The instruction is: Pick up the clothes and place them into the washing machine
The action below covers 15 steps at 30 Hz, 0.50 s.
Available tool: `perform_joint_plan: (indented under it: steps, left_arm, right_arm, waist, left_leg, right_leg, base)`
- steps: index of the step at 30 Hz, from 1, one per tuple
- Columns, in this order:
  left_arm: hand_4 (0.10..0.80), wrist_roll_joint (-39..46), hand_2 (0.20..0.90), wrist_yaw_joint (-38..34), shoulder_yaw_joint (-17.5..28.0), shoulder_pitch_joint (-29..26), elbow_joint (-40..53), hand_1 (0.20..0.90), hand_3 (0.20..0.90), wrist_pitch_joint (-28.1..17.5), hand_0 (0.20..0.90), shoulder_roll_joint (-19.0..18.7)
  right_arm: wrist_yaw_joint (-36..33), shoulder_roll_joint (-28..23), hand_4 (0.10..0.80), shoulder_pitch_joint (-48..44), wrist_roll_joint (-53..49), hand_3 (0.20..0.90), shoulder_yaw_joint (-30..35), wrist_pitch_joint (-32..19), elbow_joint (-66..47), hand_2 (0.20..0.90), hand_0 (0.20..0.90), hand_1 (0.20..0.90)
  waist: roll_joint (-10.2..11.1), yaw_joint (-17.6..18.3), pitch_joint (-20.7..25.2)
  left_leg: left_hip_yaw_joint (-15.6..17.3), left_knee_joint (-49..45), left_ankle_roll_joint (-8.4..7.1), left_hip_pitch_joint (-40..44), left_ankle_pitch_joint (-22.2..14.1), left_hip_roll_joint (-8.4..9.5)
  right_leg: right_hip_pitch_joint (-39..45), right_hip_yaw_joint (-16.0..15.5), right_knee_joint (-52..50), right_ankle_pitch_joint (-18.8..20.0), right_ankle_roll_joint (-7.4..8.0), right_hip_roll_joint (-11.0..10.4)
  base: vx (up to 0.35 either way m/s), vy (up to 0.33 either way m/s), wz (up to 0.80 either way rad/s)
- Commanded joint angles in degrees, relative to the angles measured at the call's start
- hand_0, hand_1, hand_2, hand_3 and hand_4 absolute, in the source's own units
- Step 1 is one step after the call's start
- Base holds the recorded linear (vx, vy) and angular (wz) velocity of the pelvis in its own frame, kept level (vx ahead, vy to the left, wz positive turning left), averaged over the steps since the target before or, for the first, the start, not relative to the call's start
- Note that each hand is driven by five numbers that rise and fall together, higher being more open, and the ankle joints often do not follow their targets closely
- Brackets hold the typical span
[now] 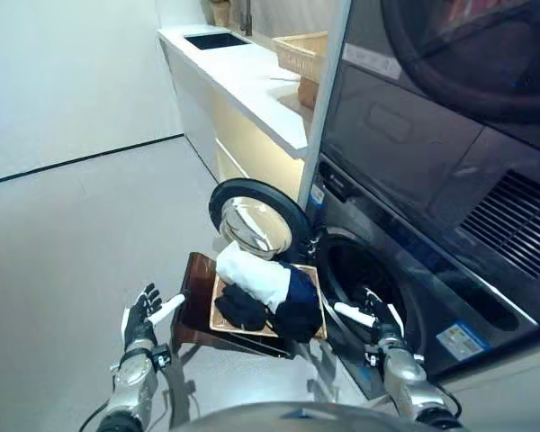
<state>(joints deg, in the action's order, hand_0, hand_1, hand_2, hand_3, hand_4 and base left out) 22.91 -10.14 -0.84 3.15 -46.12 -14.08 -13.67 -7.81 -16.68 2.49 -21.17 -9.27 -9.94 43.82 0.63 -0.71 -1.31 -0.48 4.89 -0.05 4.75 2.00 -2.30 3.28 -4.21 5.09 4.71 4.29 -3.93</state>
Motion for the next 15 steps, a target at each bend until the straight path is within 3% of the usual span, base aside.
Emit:
perform_joint_plan:
  steps: [1,15]
  left_arm:
    - [0.800,-1.54,0.900,-0.72,1.12,-6.22,0.04,0.900,0.900,-4.85,0.900,-2.18]
    - [0.800,-2.34,0.900,-1.25,1.01,-6.09,-0.54,0.900,0.900,-4.65,0.900,-2.28]
  right_arm:
    - [-1.17,-0.46,0.800,-4.88,1.03,0.900,0.97,-4.57,-3.30,0.900,0.900,0.900]
    - [-1.25,-0.45,0.800,-4.72,1.09,0.900,0.81,-4.63,-2.67,0.900,0.900,0.900]
  waist:
    - [0.83,-0.26,-0.11]
    - [0.84,-0.01,-0.44]
  left_leg:
    - [0.92,0.11,0.28,2.59,-5.65,3.56]
    - [1.13,0.11,0.27,2.30,-5.70,3.50]
  right_leg:
    - [2.65,0.86,-0.09,-4.06,0.13,2.03]
    - [2.21,1.10,-0.09,-4.00,0.24,2.04]
  base:
    - [0.000,0.000,0.00]
    - [0.000,0.000,0.00]
